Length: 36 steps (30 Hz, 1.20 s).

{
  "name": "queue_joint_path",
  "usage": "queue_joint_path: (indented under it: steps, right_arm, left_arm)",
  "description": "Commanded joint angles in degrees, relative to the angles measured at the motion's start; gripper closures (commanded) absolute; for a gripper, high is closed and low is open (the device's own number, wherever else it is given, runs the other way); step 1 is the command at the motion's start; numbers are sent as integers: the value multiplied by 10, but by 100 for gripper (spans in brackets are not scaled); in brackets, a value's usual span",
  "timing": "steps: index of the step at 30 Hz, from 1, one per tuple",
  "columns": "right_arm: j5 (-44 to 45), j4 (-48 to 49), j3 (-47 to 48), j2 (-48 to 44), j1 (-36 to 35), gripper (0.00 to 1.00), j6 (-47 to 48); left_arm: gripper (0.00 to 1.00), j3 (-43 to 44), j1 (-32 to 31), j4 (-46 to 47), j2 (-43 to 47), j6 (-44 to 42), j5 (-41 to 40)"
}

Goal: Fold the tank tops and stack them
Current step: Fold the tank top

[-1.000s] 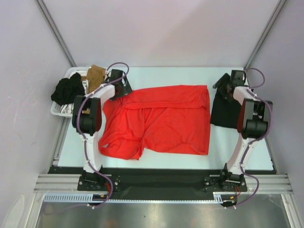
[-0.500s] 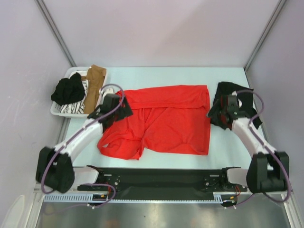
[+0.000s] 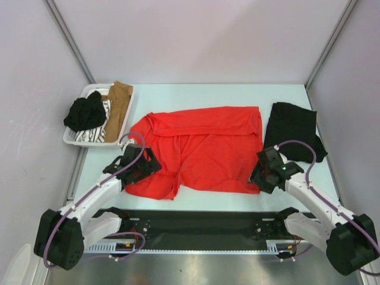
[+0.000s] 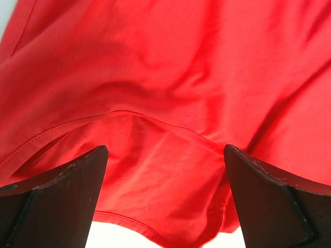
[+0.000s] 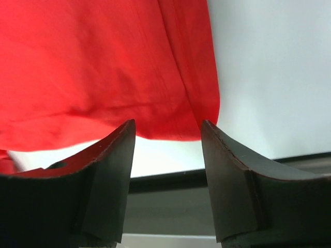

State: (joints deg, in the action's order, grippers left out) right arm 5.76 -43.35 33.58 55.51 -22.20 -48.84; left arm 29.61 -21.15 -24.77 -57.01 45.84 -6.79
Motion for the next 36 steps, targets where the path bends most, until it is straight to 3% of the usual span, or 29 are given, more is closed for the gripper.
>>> queue_joint_path:
  steps: [1, 4, 8, 11, 12, 15, 16, 17, 19, 24, 25, 27, 28, 30, 33, 36]
  right_arm:
    - [26, -26, -6, 25, -46, 40, -48]
    - [50, -39, -11, 35, -78, 34, -78]
    - [59, -29, -29, 49, -87, 37, -94]
    - [81, -31, -31, 57, -85, 65, -100]
    - [94, -43, -31, 54, -83, 80, -107]
    - [106, -56, -38, 29, -59, 100, -109]
    - [106, -58, -41, 22, -51, 100, -107]
    - [106, -58, -48, 5, -30, 100, -102]
    - [95, -54, -54, -11, -17, 100, -98]
    - [107, -67, -57, -41, -7, 100, -115]
    - [108, -67, -58, -40, -7, 100, -120]
    - [110, -70, -56, -39, -6, 100, -122]
    - [109, -70, -55, -40, -4, 100, -123]
    - [110, -72, -55, -44, -3, 100, -124]
    - [110, -70, -58, -48, -1, 100, -124]
    - [109, -72, -55, -49, 1, 100, -122]
  left_arm:
    - [0, 15, 8, -2, -43, 42, 1]
    - [0, 43, 38, -28, -122, 49, 5]
    - [1, 62, 53, -15, -216, 36, 20]
    - [13, 60, 59, -3, -254, 45, 15]
    - [18, 60, 63, -4, -258, 49, 1]
    - [49, 45, 101, 9, -247, 51, -9]
    - [81, 40, 115, 17, -243, 47, 1]
    - [100, 41, 148, 12, -240, 41, 1]
    - [100, 48, 180, 3, -238, 31, 1]
    - [99, 89, 253, -49, -208, 7, -67]
    - [92, 103, 258, -63, -200, 2, -81]
    - [66, 115, 258, -85, -174, 6, -129]
    - [27, 122, 257, -98, -163, 6, -141]
    - [4, 128, 258, -114, -127, 4, -171]
    - [0, 114, 248, -109, -79, -22, -139]
    - [0, 99, 192, -104, -17, -54, -103]
